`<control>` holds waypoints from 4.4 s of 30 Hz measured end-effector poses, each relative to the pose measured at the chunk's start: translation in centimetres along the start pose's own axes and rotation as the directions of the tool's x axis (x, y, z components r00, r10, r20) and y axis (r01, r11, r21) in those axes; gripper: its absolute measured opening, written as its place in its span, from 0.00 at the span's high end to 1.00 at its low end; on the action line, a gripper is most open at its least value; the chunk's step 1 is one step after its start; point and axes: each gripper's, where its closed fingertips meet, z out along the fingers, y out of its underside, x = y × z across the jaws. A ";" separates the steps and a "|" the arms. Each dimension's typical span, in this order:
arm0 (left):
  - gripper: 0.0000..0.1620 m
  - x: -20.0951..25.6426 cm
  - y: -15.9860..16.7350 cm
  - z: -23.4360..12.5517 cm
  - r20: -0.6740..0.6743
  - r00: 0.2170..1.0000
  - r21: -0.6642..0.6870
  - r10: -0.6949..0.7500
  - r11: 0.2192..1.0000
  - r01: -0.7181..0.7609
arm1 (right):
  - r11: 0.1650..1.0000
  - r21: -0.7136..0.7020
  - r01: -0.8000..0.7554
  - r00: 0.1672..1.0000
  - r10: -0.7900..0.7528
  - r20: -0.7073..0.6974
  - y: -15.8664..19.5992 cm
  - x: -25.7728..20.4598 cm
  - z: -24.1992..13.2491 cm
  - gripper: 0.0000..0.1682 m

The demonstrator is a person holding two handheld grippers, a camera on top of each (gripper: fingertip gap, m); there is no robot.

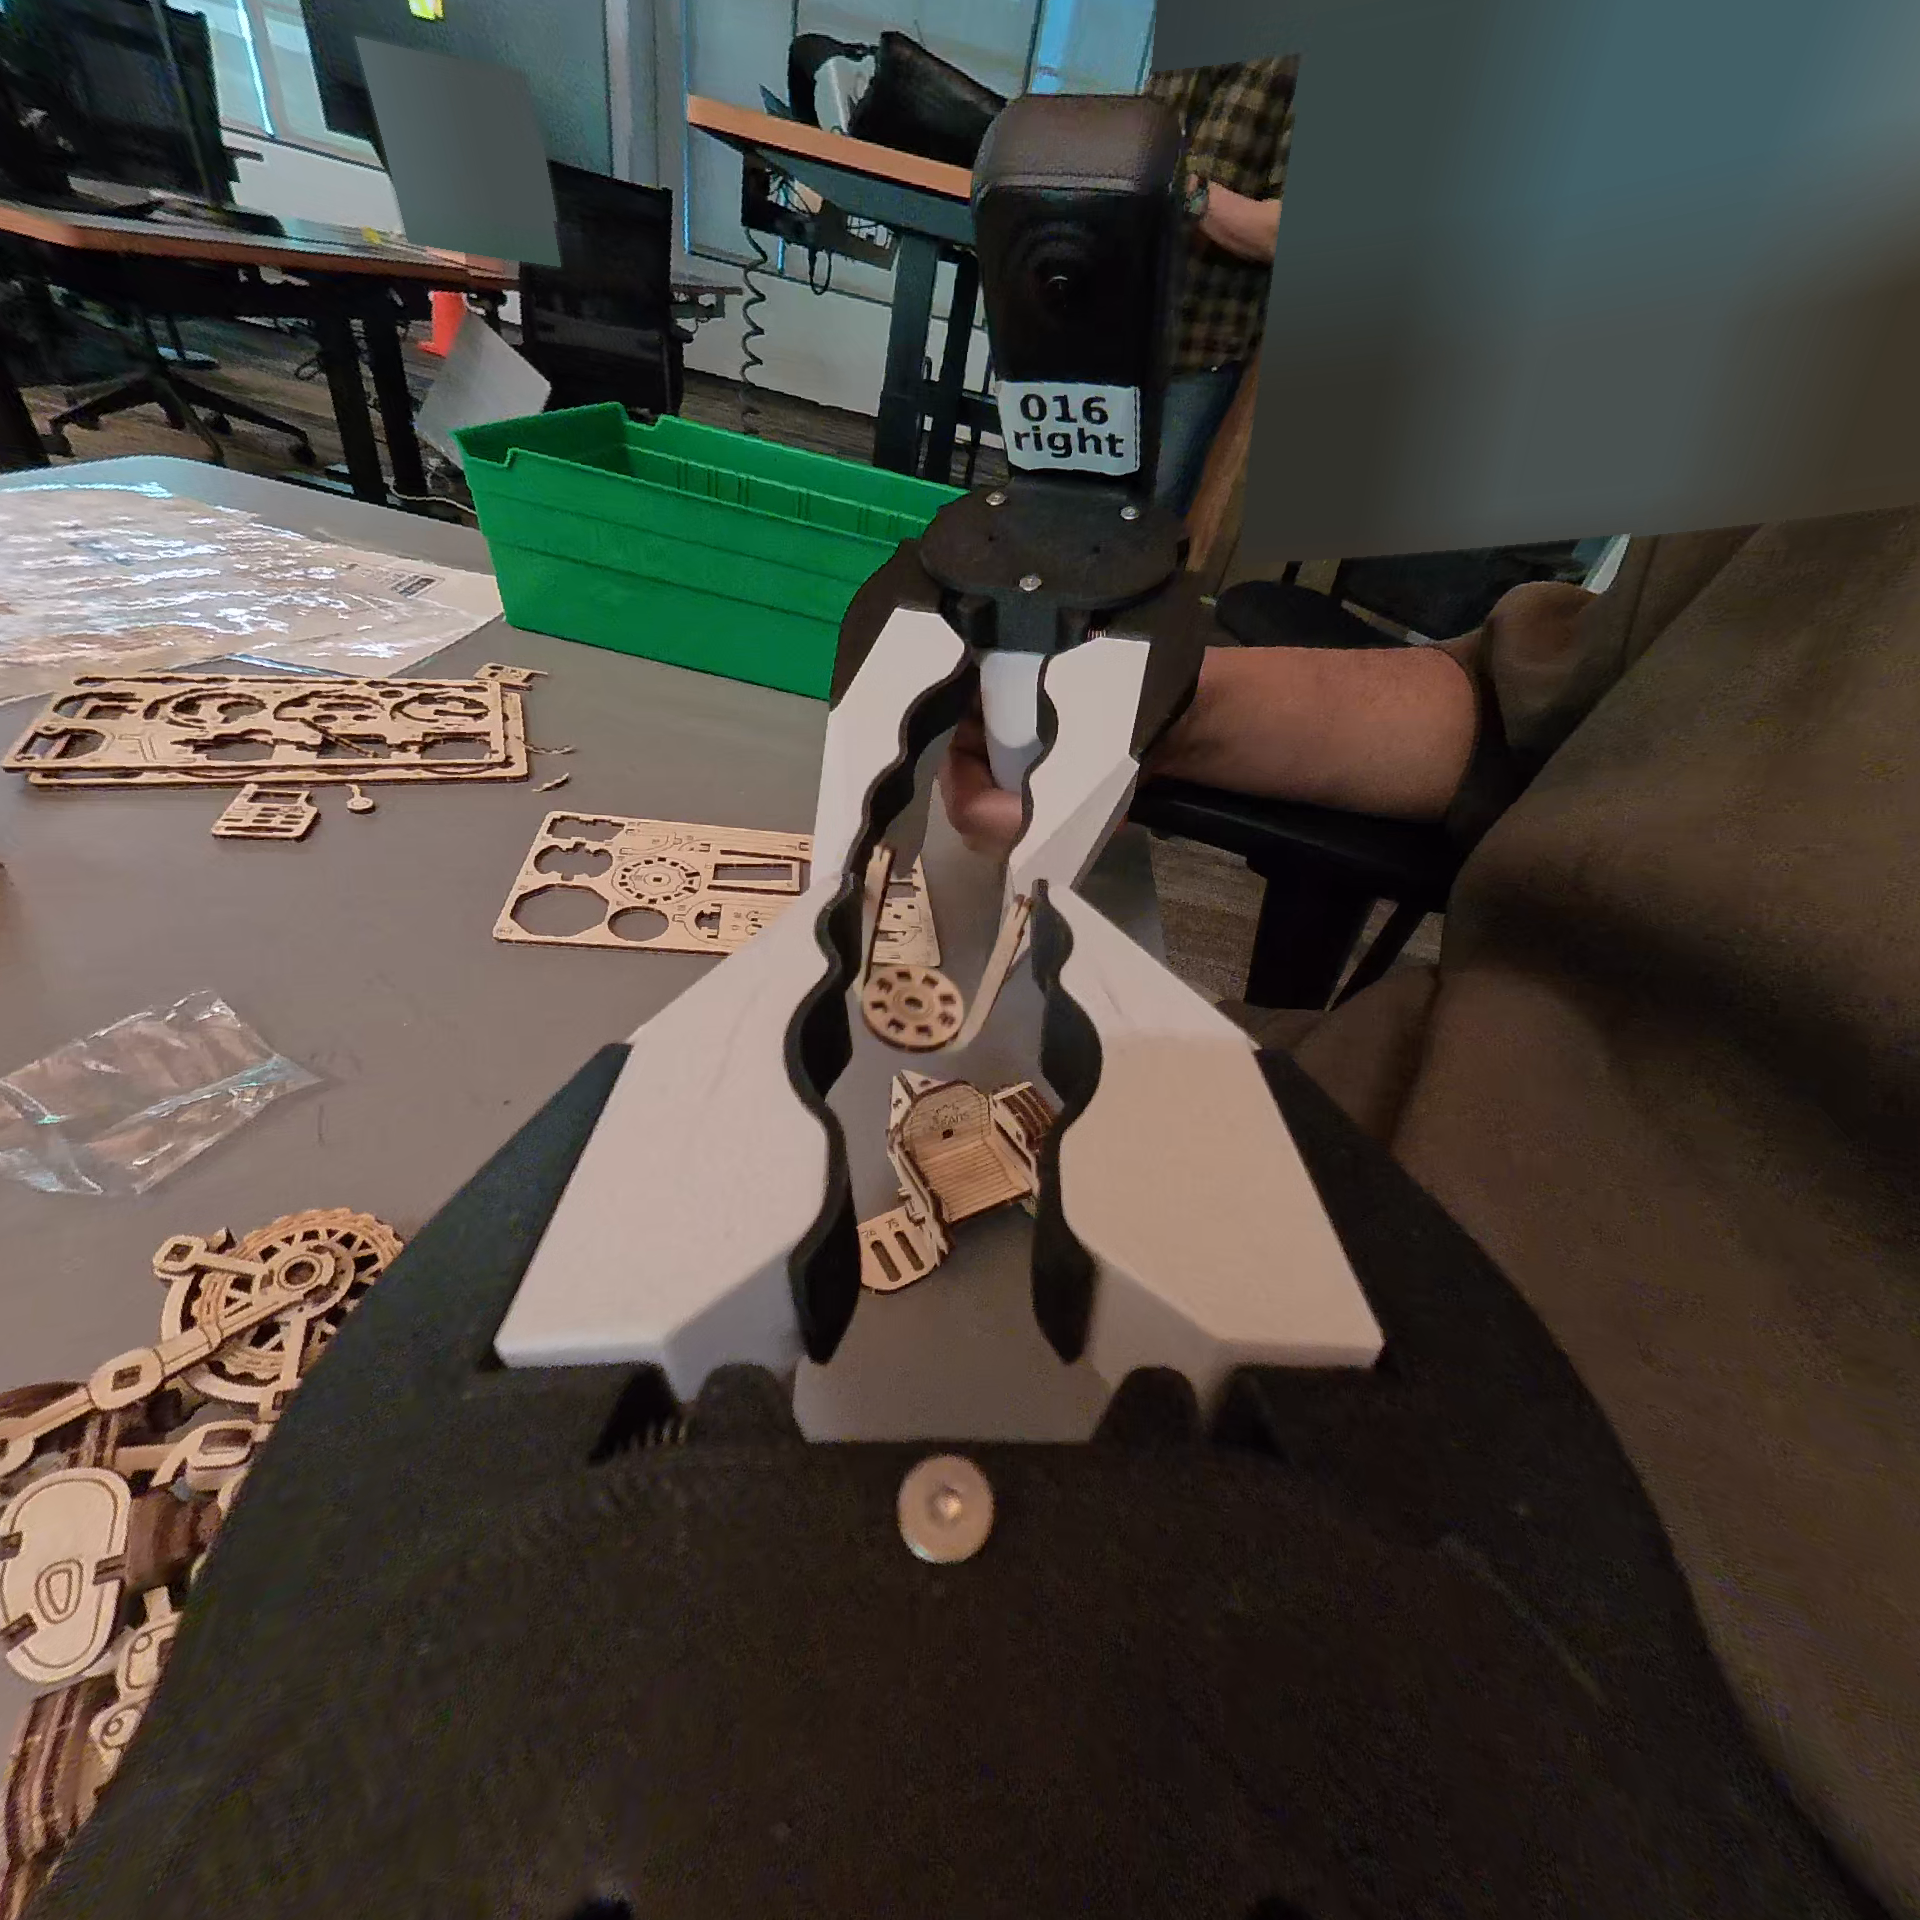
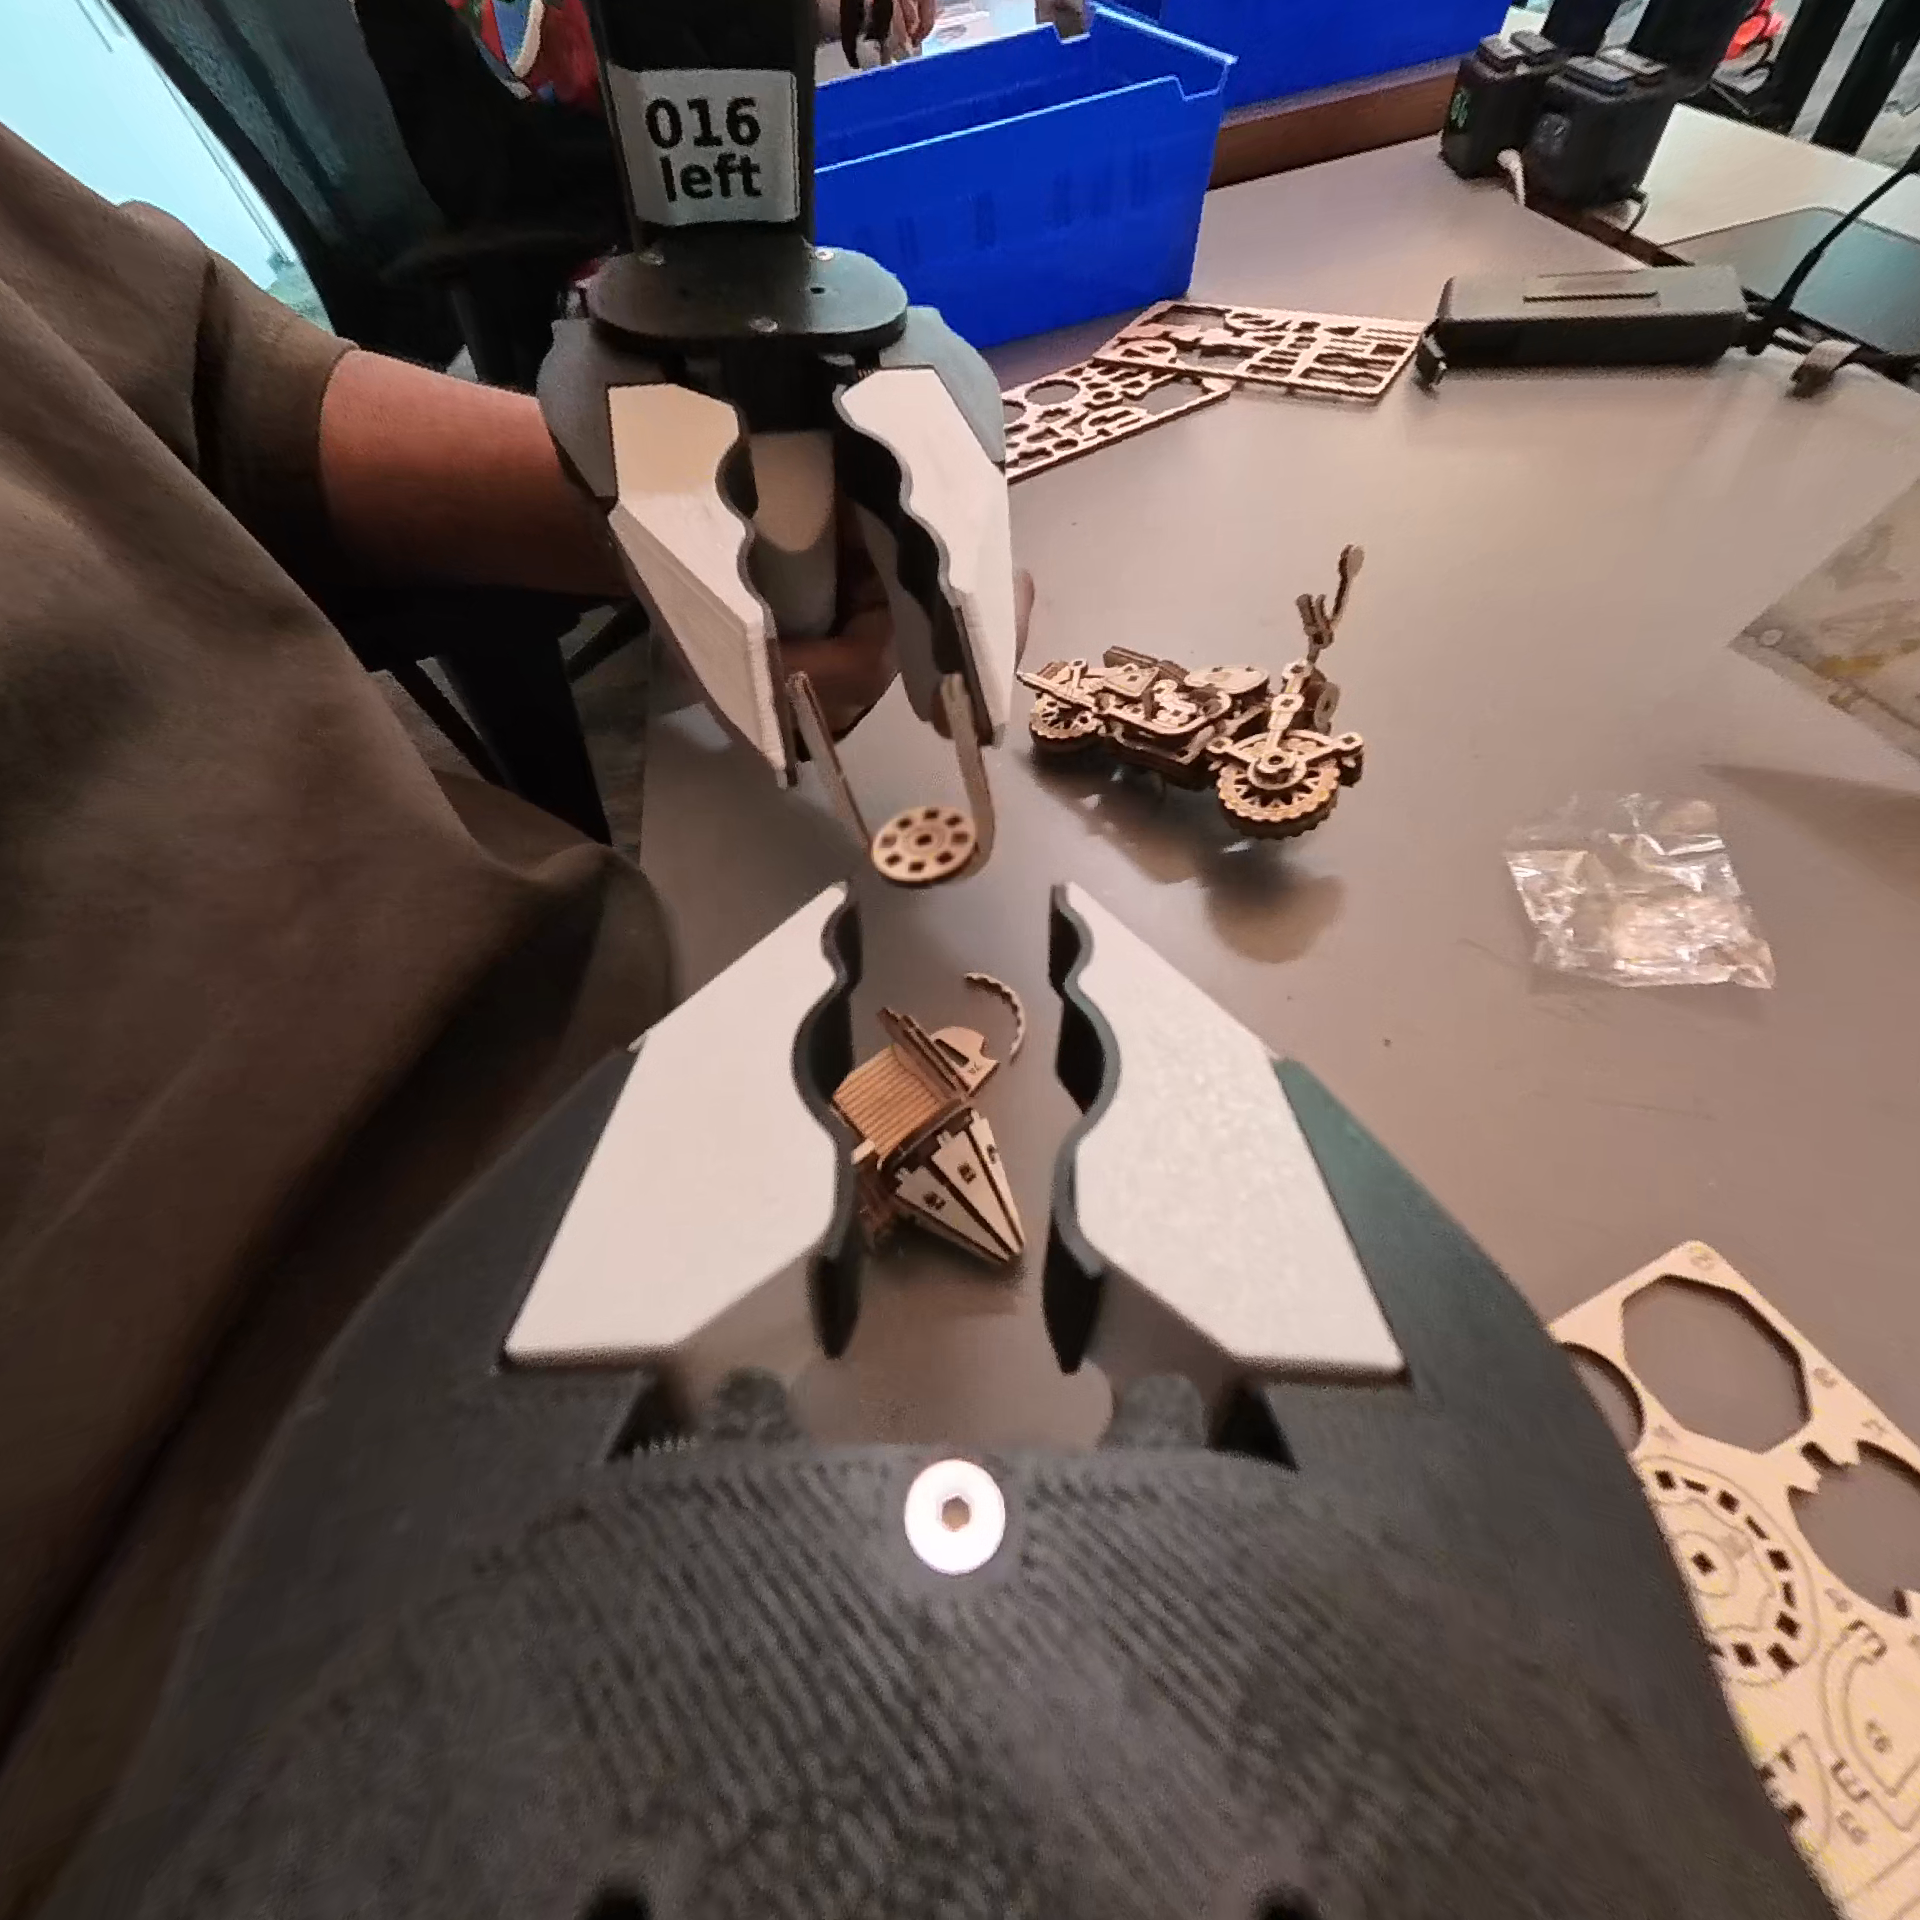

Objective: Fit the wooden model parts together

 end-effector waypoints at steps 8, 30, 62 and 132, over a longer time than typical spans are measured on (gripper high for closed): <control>0.85 -0.2 -0.5 -0.1 0.001 1.000 0.031 -0.023 0.999 0.023 | 1.000 0.011 0.006 1.000 -0.006 -0.003 -0.2 -0.5 1.4 0.73; 0.73 -1.1 6.4 -5.8 0.147 0.985 -0.386 0.086 0.922 -0.023 | 0.997 0.036 0.061 0.945 -0.046 -0.325 -0.9 5.9 -3.2 0.78; 0.70 -8.6 -1.4 -1.5 0.332 0.902 0.171 -0.277 0.958 0.231 | 0.973 0.086 -0.216 0.542 0.193 -0.818 5.2 14.8 -15.7 0.69; 0.99 -8.7 -0.4 4.6 0.233 0.869 0.171 -0.437 0.898 0.405 | 0.842 0.469 -0.266 0.802 0.464 -0.377 -3.4 12.7 -6.1 0.52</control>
